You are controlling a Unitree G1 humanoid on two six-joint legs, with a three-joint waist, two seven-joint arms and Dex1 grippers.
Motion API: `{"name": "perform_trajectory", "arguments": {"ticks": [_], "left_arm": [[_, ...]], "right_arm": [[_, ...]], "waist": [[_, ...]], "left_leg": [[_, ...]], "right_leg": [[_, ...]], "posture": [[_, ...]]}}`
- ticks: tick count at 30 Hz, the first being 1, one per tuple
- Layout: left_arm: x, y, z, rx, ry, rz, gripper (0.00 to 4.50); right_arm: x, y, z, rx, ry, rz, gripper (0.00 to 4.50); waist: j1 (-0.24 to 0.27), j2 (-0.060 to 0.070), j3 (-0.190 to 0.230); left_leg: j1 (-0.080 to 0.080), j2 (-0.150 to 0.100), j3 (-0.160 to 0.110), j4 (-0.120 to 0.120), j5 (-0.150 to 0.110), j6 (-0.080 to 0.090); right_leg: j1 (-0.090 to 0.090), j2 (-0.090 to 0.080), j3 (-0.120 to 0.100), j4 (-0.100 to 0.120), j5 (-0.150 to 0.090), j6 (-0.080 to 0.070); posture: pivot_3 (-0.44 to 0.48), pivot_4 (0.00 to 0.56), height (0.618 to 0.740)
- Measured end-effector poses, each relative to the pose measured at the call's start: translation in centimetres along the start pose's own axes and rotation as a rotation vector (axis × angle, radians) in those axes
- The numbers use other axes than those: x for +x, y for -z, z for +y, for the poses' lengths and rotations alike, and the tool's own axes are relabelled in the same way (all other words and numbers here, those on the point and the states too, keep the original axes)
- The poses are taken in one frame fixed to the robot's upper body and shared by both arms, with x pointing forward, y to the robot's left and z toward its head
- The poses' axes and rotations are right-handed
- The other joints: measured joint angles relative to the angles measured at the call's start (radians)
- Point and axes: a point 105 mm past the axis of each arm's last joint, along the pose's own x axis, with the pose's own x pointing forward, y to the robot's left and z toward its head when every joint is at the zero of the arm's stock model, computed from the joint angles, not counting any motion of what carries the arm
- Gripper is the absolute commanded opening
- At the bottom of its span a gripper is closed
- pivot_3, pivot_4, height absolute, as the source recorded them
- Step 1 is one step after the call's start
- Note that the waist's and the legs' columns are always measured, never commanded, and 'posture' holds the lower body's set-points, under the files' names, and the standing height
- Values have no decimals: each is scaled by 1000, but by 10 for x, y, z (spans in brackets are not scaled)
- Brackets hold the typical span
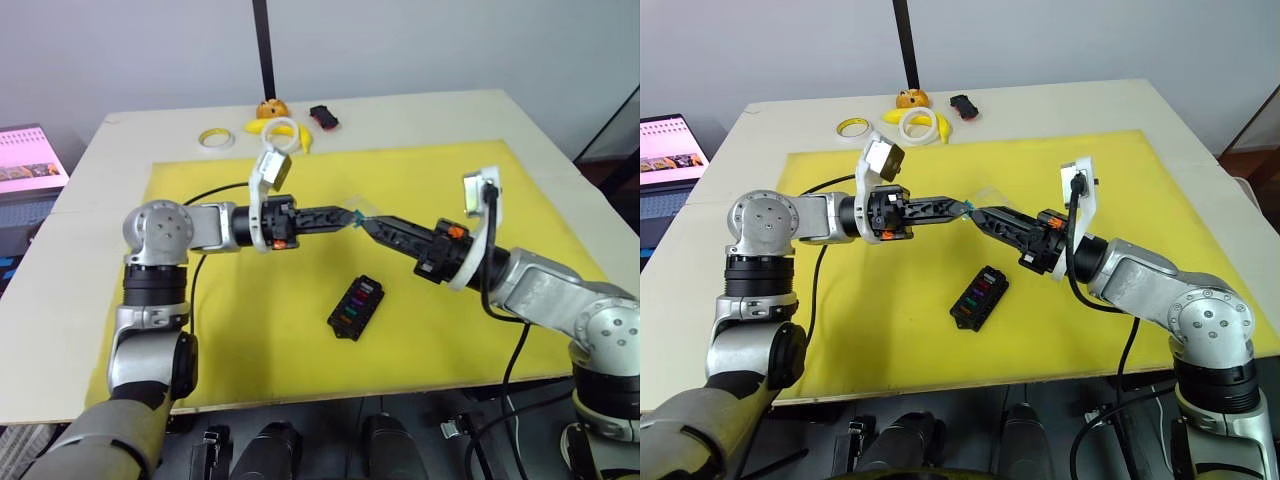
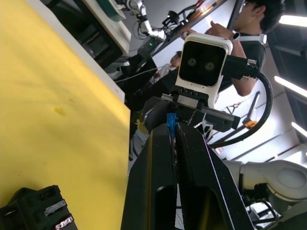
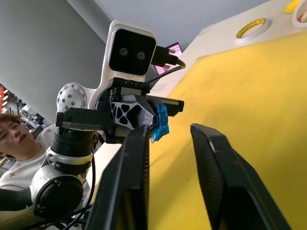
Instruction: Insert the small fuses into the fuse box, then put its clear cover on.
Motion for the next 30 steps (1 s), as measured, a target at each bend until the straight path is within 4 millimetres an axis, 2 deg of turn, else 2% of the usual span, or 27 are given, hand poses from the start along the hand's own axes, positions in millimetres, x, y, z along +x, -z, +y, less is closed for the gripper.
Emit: {"name": "perform_trajectory", "arguments": {"ticks": [9,11,14,25,28,30], "left_arm": [[2,0,-1,-3,11,-2,0],[2,0,-1,-3,9,-2,0],[-1,-2,-1,2,1,-14,0],[-1,-4,-2,9,8,-18,0],[0,-3,-2,6,12,-16,1031],[0,0,-2,5,12,-2,2043]], "right_arm": [[1,0,2,10,-7,1,1580],[1,-1,2,8,-9,-1,1085],[0,-4,3,14,-11,-14,10],[0,-5,4,28,-19,-22,10],[0,-5,6,27,-25,-20,0],[0,-5,7,27,-30,-20,0]], "waist": [[0,0,0],[0,0,0],[0,0,0],[0,0,0],[0,0,0],[0,0,0]], "left_leg": [[0,0,0,0,0,0],[0,0,0,0,0,0],[0,0,0,0,0,0],[0,0,0,0,0,0],[0,0,0,0,0,0],[0,0,0,0,0,0]], "right_leg": [[0,0,0,0,0,0],[0,0,0,0,0,0],[0,0,0,0,0,0],[0,0,0,0,0,0],[0,0,0,0,0,0],[0,0,0,0,0,0]], "posture": [[0,150,740],[0,150,740],[0,150,740],[0,150,740],[0,150,740],[0,150,740]]}}
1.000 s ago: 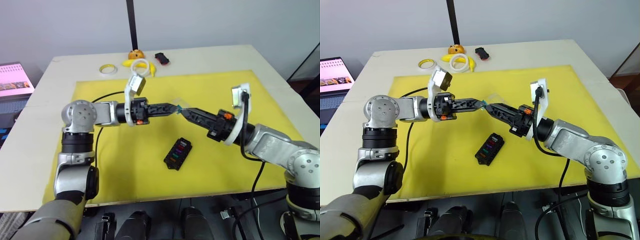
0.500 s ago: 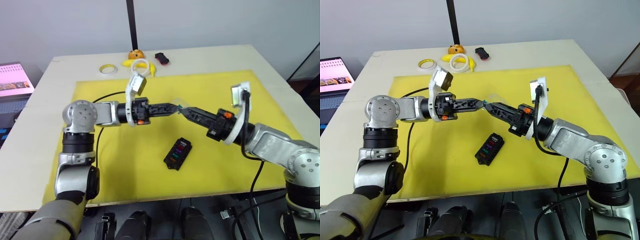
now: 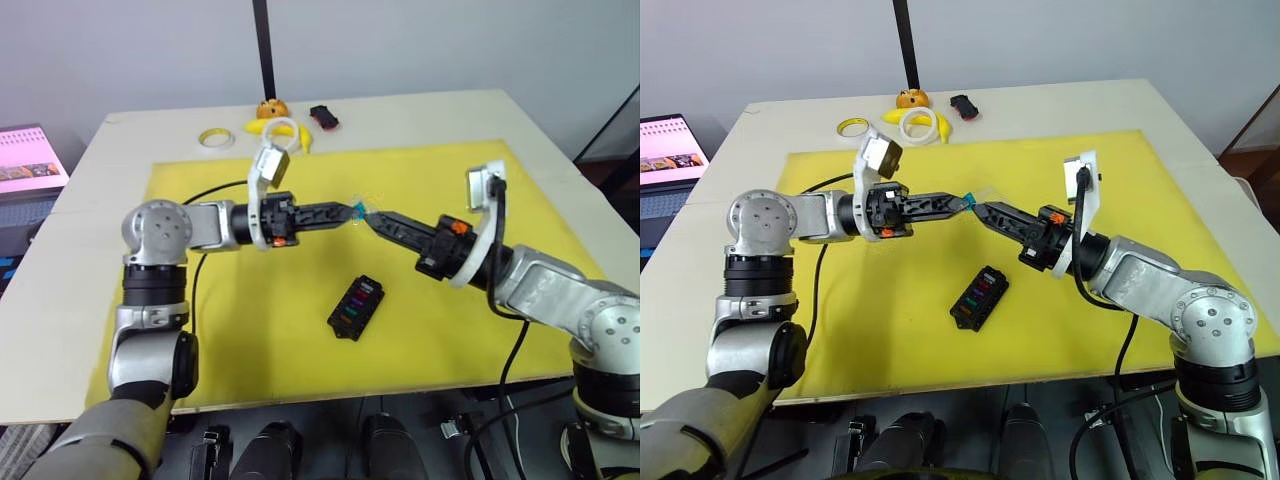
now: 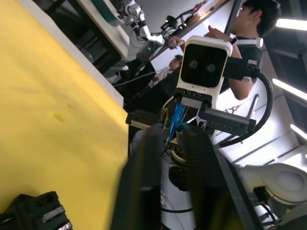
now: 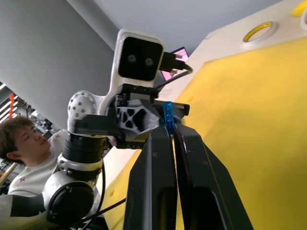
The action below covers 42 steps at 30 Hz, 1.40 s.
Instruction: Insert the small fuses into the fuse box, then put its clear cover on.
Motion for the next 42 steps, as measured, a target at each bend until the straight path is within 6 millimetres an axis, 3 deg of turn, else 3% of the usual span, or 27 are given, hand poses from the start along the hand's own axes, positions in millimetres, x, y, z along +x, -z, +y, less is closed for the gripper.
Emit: {"name": "perform_trajectory", "arguments": {"ticks": [5,10,13,18,23,31,42], "left_arm": [[-27,5,1,114,-99,73,4467],[-51,17,-5,293,-150,200,4467],[-48,20,-2,393,-150,251,4467],[-47,32,21,608,-224,347,4467],[-28,44,33,818,-213,396,4467],[-18,60,40,950,-197,441,4467],[-9,59,48,995,-218,424,4467]], "right_arm": [[-4,-2,3,-41,13,26,0],[-16,-6,7,-89,53,55,0],[-23,-1,6,-115,90,119,0],[-33,11,1,-201,169,293,0],[-29,27,-16,-360,268,497,0],[-22,39,-37,-477,337,651,0],[-22,42,-53,-547,387,724,0]], "waist": [[-4,0,0],[7,1,1],[20,1,1],[23,1,1],[23,1,1],[24,1,1],[24,1,1]], "left_leg": [[0,1,1,-2,0,0],[0,0,0,-1,0,0],[0,0,1,0,0,0],[0,1,2,-1,0,0],[0,1,3,-1,0,0],[-1,1,3,-1,0,0],[-1,1,2,-1,0,0]], "right_leg": [[-2,1,0,0,0,0],[0,0,0,-2,0,0],[1,0,0,-3,0,0],[1,0,0,-3,0,0],[1,0,0,-3,0,0],[0,0,0,-3,0,0],[0,0,0,-3,0,0]], "posture": [[0,150,740],[0,150,740],[0,150,740],[0,150,740],[0,150,740],[0,150,740],[0,150,740]]}}
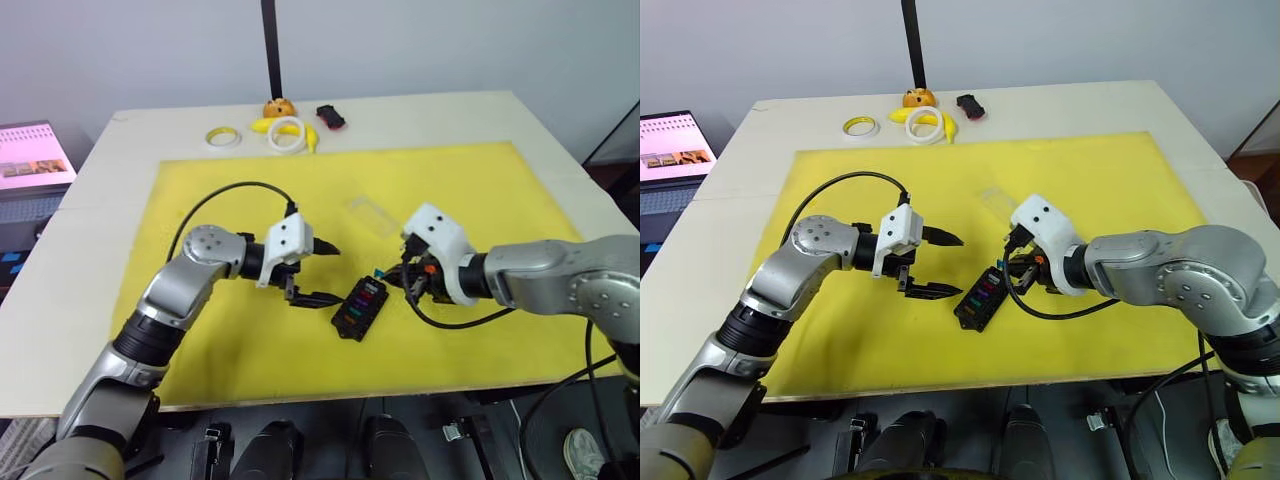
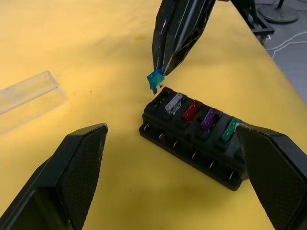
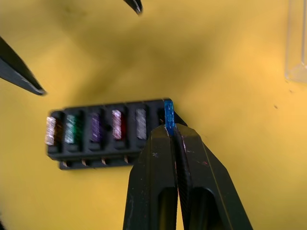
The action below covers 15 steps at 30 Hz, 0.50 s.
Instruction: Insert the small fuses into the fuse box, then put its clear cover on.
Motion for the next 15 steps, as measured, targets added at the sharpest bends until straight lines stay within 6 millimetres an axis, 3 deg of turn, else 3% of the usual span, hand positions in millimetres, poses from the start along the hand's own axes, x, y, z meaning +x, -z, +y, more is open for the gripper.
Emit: {"name": "perform_trajectory", "arguments": {"ticks": [15], "left_arm": [[5,3,-2,6,20,10,4467]], "right_arm": [[7,0,3,8,-14,-1,0]], "waist": [[-1,0,0]], "left_leg": [[0,0,0,0,0,0]], "right_leg": [[0,0,0,0,0,0]], "posture": [[0,150,740]]}}
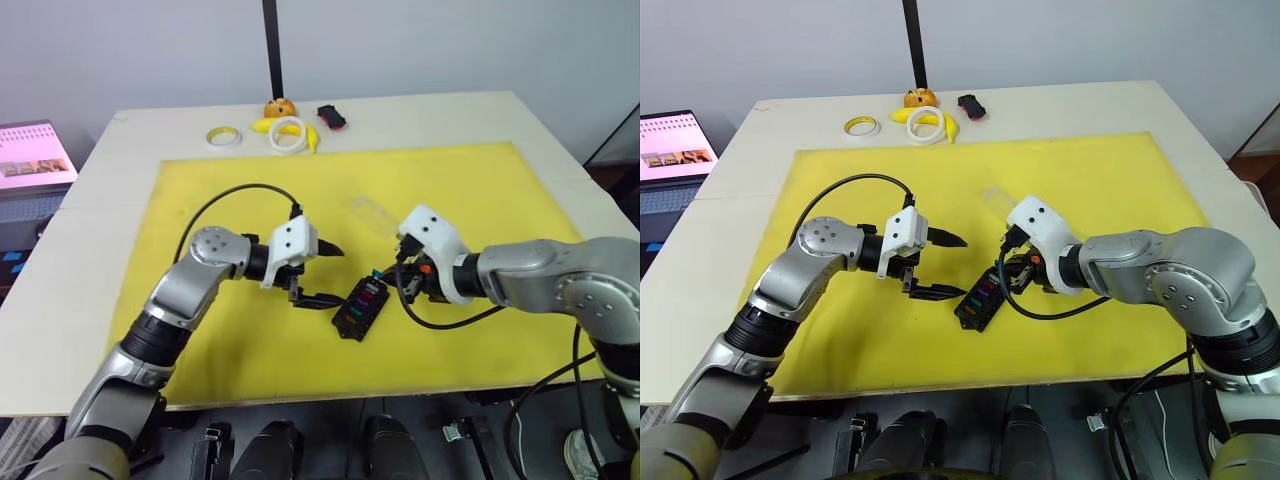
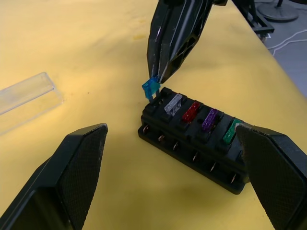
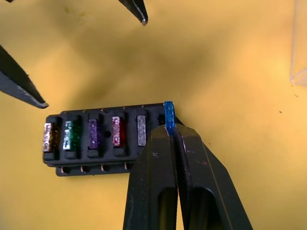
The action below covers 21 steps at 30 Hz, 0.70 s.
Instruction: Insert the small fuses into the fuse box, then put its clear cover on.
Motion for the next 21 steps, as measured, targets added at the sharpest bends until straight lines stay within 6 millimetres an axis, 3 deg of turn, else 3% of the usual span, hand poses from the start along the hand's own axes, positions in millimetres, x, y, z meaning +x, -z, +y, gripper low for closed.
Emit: {"name": "perform_trajectory", "arguments": {"ticks": [21], "left_arm": [[2,1,1,-10,4,-3,4467]], "right_arm": [[1,5,0,-43,23,11,0]], "waist": [[0,0,0]], "left_leg": [[0,0,0,0,0,0]], "right_leg": [[0,0,0,0,0,0]], "posture": [[0,150,740]]}}
